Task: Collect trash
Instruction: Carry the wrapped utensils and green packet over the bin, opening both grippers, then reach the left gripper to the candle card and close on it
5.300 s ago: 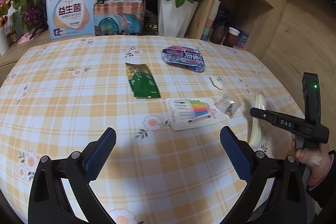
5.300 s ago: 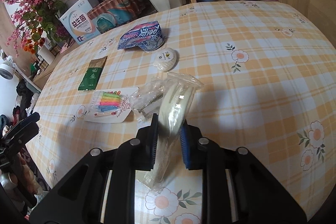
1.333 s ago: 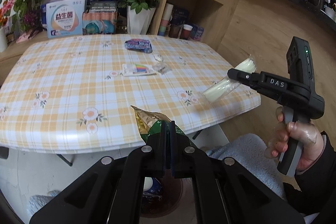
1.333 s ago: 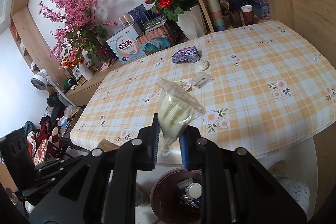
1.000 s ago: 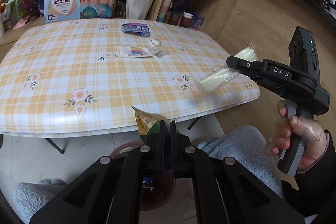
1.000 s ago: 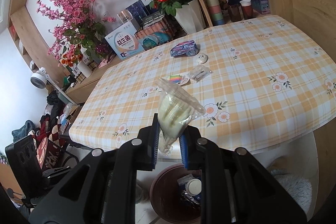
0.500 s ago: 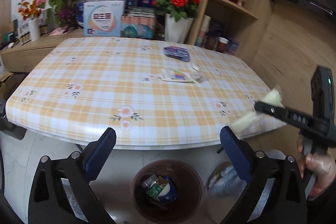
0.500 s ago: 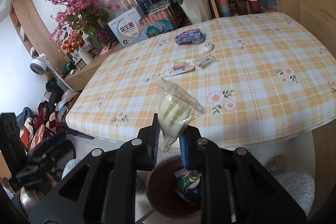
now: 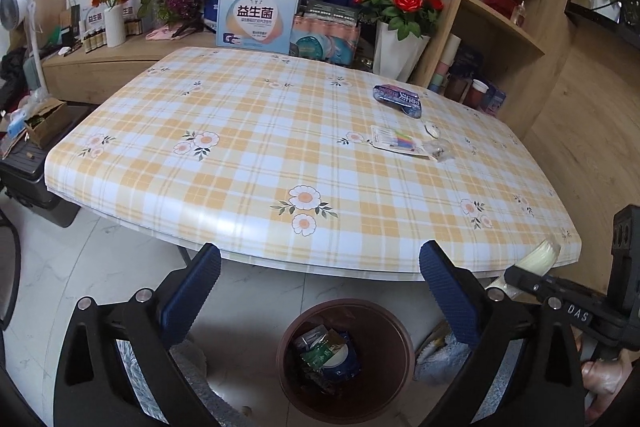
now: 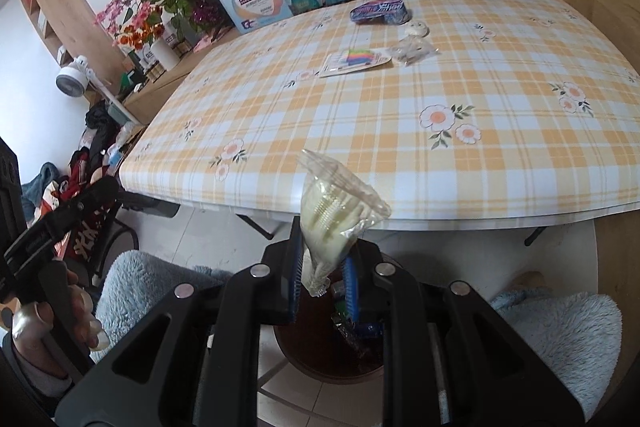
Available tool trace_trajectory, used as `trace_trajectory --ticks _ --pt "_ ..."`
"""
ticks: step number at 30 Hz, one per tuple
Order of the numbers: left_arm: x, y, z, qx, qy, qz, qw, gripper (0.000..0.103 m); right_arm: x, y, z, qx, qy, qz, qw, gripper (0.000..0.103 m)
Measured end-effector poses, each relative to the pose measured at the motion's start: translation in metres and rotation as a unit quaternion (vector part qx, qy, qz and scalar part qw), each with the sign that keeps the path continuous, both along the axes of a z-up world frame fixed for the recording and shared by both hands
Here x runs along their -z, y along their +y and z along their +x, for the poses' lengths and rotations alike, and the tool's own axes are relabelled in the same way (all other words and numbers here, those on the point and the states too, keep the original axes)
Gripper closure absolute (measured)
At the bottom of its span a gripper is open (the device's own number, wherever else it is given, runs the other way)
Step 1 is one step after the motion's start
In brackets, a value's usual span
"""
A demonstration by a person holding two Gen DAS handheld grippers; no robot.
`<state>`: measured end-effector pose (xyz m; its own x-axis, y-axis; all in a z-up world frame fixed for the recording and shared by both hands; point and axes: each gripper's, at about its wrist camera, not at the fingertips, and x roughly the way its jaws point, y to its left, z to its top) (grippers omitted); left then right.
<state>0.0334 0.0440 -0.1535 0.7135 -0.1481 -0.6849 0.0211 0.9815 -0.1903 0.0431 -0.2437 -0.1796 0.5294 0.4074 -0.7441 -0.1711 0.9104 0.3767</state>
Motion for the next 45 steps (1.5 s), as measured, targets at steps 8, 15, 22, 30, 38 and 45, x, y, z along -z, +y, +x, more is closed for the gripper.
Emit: trace_trajectory --ticks 8,15,22,30,38,45 --pt "0.002 0.007 -0.002 -0.014 0.002 0.003 0.9999 0.006 0.008 0.018 -0.003 -0.030 0.019 -0.017 0.999 0.080" --pt "0.006 0.009 -0.001 -0.016 0.007 0.005 0.9998 0.006 0.009 0.029 -0.005 -0.046 0.021 -0.022 0.998 0.066" --pt "0.007 0.010 0.000 -0.017 0.006 0.008 0.9998 0.006 0.000 0.024 -0.002 -0.026 -0.002 -0.038 0.999 0.020" --pt "0.012 0.009 0.006 -0.006 0.011 0.015 0.9998 0.006 -0.013 0.000 0.017 0.022 -0.029 -0.077 0.996 0.006" --pt "0.007 -0.010 0.029 0.059 -0.005 0.029 0.9978 0.006 -0.014 -0.034 0.046 0.052 -0.033 -0.096 0.993 0.006" --pt "0.007 -0.033 0.077 0.107 -0.003 0.038 0.9935 0.006 -0.007 -0.054 0.079 0.068 -0.029 -0.123 0.990 0.006"
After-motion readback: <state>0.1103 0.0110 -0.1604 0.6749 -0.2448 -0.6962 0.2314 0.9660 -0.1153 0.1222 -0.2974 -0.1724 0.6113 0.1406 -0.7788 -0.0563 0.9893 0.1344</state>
